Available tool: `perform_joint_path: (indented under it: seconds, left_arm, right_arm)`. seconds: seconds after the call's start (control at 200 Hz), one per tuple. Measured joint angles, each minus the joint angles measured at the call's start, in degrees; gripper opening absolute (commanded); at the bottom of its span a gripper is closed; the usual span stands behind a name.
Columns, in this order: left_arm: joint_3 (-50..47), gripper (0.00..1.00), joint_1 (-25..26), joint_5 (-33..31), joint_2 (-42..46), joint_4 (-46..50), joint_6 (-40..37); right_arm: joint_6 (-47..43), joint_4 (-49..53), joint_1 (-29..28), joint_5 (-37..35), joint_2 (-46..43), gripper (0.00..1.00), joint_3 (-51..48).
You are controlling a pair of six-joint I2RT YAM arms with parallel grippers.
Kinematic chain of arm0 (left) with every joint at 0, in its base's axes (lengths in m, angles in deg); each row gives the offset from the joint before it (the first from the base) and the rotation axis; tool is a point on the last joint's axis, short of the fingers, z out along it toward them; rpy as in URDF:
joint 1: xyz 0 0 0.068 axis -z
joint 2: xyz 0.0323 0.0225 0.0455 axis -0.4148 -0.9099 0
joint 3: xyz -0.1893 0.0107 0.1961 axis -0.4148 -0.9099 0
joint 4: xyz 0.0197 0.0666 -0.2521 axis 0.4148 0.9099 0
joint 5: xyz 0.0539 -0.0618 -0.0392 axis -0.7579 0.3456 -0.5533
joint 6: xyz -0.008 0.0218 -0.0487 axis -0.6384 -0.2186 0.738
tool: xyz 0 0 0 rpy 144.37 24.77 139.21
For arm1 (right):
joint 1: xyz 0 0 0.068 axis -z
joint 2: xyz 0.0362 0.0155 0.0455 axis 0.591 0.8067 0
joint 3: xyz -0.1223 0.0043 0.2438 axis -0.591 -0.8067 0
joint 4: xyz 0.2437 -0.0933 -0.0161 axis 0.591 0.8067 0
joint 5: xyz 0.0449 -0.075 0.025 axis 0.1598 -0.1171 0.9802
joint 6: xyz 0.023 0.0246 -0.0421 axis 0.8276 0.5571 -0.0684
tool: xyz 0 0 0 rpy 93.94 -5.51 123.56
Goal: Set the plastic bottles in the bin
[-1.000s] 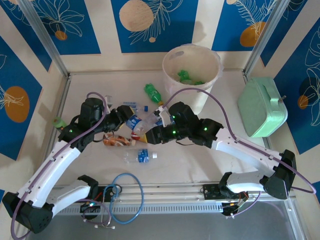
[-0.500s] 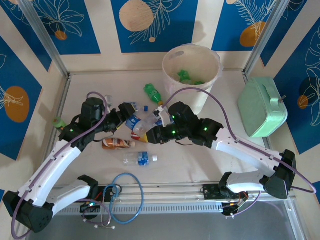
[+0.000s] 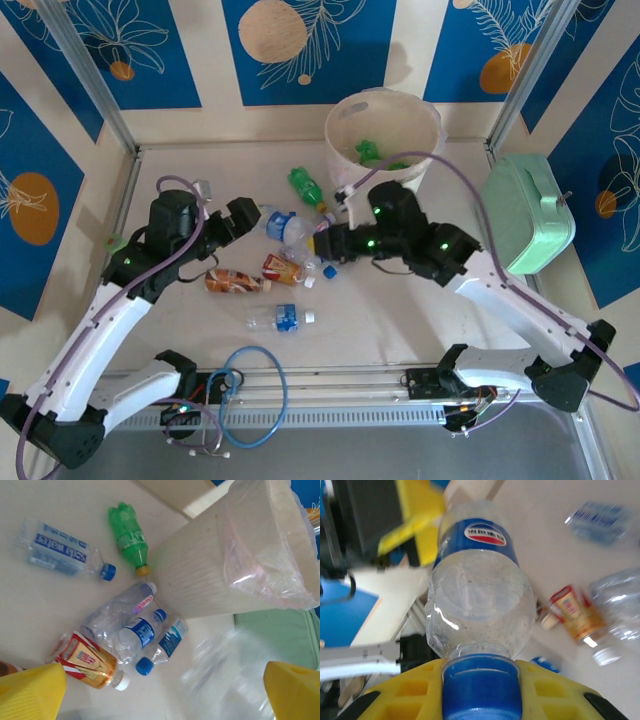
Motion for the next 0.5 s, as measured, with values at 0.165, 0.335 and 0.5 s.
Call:
perform_joint_path:
  seconds: [0.165,0.335,0.5]
  left_arm:
    - [-0.4,1.00,0.0,-2.3,1.1,4.0,-2.5]
    - [-2.6,1.00,0.0,-3.0,1.9,5.5,-4.0]
    - [-4.2,1.00,0.0,-3.0,2.0,5.7,-4.9]
  right_arm:
    - [-0.4,-1.4,10.8,0.1,-0.7,0.10,4.5]
    - [-1.1,-1.8,15.9,0.5,0.2,0.10,8.0]
    - [-1.7,-3.0,21.1,0.1,1.5,0.10,10.5]
